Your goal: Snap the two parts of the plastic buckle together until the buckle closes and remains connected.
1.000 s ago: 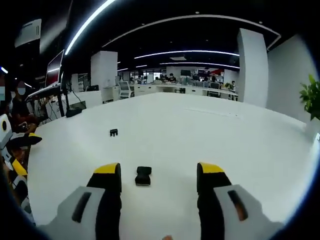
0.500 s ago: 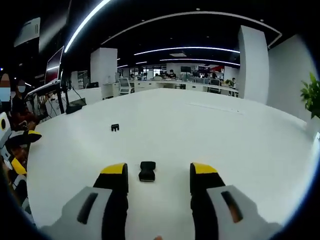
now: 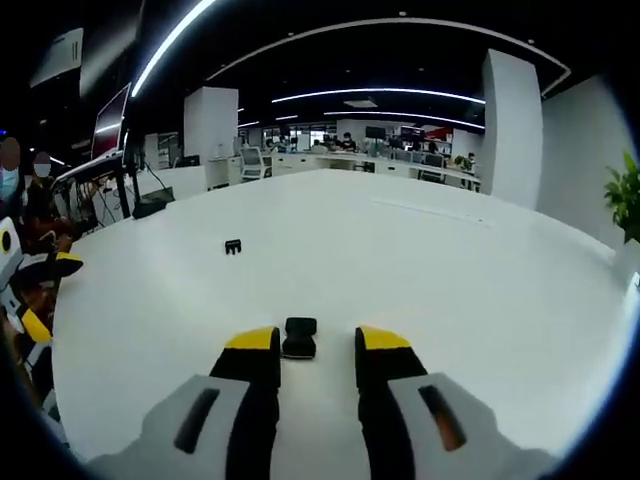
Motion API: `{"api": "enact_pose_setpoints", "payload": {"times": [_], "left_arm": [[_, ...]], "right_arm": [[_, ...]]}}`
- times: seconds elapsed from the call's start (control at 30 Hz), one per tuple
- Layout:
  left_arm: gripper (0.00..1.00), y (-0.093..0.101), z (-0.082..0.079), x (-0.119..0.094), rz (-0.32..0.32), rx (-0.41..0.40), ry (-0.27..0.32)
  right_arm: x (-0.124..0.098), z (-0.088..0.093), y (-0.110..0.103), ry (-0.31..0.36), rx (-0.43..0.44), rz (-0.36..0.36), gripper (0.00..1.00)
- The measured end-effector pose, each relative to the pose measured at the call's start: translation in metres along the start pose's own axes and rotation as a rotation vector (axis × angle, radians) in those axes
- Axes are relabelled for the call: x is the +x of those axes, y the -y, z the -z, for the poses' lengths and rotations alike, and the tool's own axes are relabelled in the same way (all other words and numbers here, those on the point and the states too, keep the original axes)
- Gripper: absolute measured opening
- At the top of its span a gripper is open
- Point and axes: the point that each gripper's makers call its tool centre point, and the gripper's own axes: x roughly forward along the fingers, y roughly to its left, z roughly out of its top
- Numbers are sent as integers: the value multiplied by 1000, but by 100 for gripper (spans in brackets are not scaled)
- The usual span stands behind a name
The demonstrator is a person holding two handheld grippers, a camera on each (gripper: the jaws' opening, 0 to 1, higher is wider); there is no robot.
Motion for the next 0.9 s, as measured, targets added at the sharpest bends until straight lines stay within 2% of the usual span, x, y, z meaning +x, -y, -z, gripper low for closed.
{"api": "enact_pose_setpoints", "payload": {"times": [0.47,0.9], "left_arm": [[77,0,0,0,0,-1,0],[77,0,0,1,0,-1,-3]], "right_arm": [[4,-1,0,3,11,-25,14],[3,-1,-8,11,11,-80,13]]}}
